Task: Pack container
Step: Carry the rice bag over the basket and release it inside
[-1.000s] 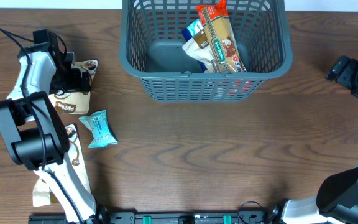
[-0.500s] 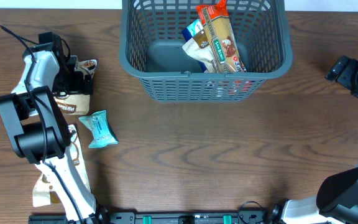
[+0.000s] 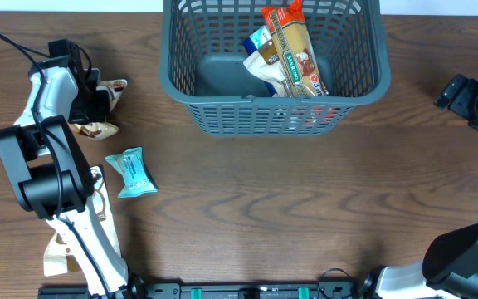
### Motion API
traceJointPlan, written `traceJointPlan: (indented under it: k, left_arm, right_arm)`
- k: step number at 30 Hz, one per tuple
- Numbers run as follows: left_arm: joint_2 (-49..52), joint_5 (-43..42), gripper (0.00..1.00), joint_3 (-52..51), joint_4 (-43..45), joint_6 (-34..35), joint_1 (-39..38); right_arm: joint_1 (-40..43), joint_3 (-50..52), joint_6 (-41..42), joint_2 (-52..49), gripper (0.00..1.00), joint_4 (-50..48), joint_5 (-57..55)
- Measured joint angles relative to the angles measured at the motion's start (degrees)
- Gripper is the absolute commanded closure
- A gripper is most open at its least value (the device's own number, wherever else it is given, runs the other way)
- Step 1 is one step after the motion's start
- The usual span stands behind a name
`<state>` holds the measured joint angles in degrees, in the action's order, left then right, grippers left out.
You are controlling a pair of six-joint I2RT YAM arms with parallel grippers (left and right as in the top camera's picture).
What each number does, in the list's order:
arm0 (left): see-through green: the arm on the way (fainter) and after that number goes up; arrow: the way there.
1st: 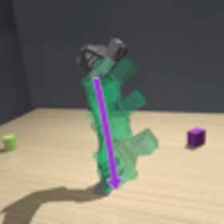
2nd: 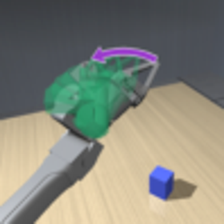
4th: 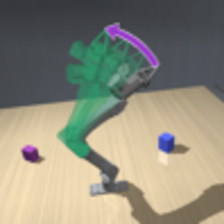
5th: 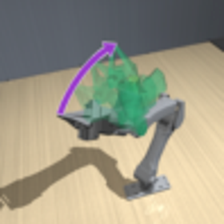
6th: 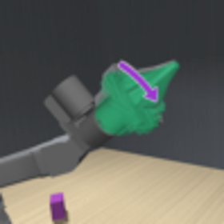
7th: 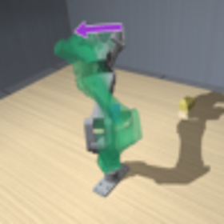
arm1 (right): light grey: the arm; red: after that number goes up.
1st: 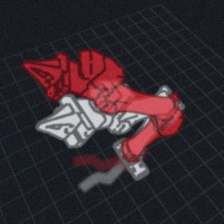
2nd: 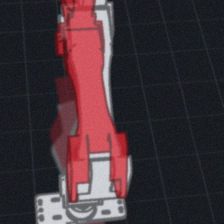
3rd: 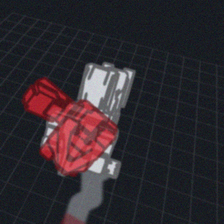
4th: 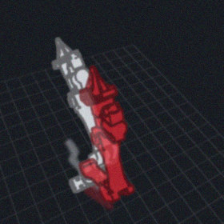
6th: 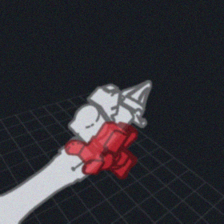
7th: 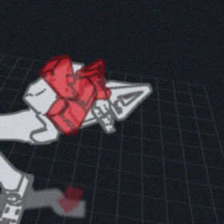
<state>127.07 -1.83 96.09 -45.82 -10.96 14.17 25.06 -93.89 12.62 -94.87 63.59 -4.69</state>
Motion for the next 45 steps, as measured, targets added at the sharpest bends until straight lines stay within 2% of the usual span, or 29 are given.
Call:
traceJointPlan:
  k: [10, 14, 24, 28, 34, 39, 45]
  left_arm:
    - [-0.7, -0.3, 0.94, -0.3, 0.9, 3.1, 0.0]
    - [-3.9, -1.0, 0.94, -1.5, 1.0, 4.3, 0.0]
    - [-29.7, -1.4, 0.94, -1.9, 1.5, 7.2, -0.1]
    - [-37.3, -4.2, 0.94, -1.8, 1.5, 9.0, -0.7]
    - [-43.4, -7.1, 0.94, -1.8, 2.1, 11.3, -7.9]
    - [-44.1, -8.3, 0.94, -1.8, 4.2, 12.5, -16.3]
    - [-43.5, -9.0, 0.94, -1.8, 11.9, 13.8, -21.7]
  right_arm:
    - [0.0, 0.0, 0.0, 0.0, 0.01, 0.0, 0.0]
    - [0.0, 0.0, 0.0, 0.0, 0.01, 0.0, 0.0]
    - [0.0, 0.0, 0.0, 0.0, 0.01, 0.0, 0.0]
    - [0.0, 0.0, 0.0, 0.0, 0.01, 0.0, 0.0]
    - [0.0, 0.0, 0.0, 0.0, 0.01, 0.0, 0.0]
    - [0.0, 0.0, 0.0, 0.0, 0.01, 0.0, 0.0]
    - [0.0, 0.0, 0.0, 0.0, 0.01, 0.0, 0.0]
